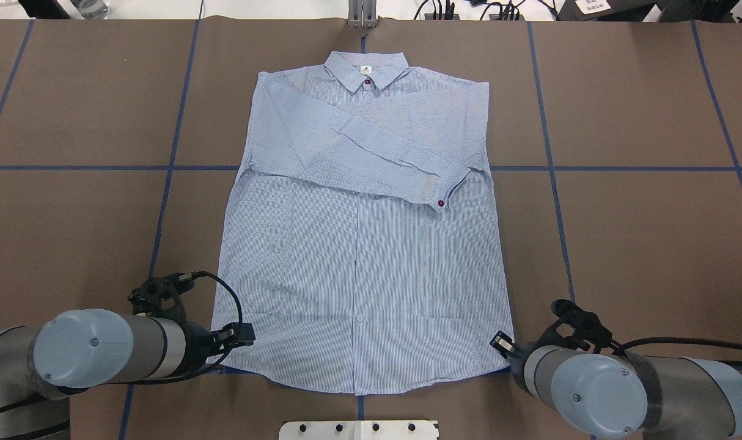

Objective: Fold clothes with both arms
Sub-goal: 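Lower the left gripper to the hem corner nearest the robot, then grasp both hem corners and lift them toward the collar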

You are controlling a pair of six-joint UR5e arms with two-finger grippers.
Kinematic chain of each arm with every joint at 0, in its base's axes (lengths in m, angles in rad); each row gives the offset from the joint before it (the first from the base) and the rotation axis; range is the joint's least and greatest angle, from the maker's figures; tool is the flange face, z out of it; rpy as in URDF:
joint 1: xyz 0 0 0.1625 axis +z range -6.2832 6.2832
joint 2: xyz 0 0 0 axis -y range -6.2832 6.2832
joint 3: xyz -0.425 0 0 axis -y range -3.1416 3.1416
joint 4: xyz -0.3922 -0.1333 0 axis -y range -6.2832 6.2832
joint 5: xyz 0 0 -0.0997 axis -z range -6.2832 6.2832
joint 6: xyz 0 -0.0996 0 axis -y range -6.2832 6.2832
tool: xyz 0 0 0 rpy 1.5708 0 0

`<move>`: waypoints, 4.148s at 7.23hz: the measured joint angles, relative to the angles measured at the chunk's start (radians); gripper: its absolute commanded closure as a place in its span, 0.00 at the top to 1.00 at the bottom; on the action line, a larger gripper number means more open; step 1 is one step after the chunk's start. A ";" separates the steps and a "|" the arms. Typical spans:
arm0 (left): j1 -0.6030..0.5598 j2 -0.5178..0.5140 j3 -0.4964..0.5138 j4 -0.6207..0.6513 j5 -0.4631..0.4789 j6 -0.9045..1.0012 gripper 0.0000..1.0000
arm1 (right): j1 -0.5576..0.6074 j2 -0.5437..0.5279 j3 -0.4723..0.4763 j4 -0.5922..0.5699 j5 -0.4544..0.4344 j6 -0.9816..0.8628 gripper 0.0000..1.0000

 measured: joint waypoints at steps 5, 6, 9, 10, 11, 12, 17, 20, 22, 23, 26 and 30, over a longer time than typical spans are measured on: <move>0.000 0.036 0.009 0.000 -0.003 0.000 0.73 | 0.001 0.001 0.000 0.000 0.000 0.000 0.00; 0.000 0.037 0.011 0.000 -0.003 0.000 0.65 | 0.001 0.001 0.000 0.000 0.000 0.000 0.00; 0.000 0.037 0.014 0.000 -0.004 -0.005 0.46 | 0.002 0.000 -0.001 0.000 0.000 0.000 0.00; 0.001 0.037 0.015 0.000 -0.004 -0.015 0.44 | 0.002 0.000 -0.001 0.000 0.000 0.000 0.00; 0.002 0.038 0.015 0.000 -0.004 -0.026 0.44 | 0.002 0.001 -0.001 0.000 0.000 0.000 0.00; 0.003 0.038 0.015 0.000 -0.004 -0.032 0.46 | 0.002 0.001 0.000 0.000 0.000 0.000 0.00; 0.006 0.046 0.013 0.003 -0.009 -0.036 0.42 | 0.003 0.002 -0.001 0.000 0.000 0.000 0.00; 0.011 0.063 0.005 0.002 -0.025 -0.037 0.00 | 0.003 0.001 -0.001 0.000 0.000 0.000 0.00; 0.011 0.062 0.003 0.001 -0.042 -0.036 0.00 | 0.003 0.001 -0.001 0.000 0.000 0.000 0.00; 0.011 0.059 0.002 0.000 -0.046 -0.036 0.00 | 0.003 0.001 -0.001 0.000 0.000 0.000 0.00; 0.010 0.067 -0.043 0.001 -0.060 -0.034 0.00 | 0.004 0.001 0.000 0.000 0.001 0.000 0.00; 0.022 0.124 -0.164 0.006 -0.068 -0.036 0.00 | 0.022 -0.035 0.099 0.000 0.028 -0.001 0.00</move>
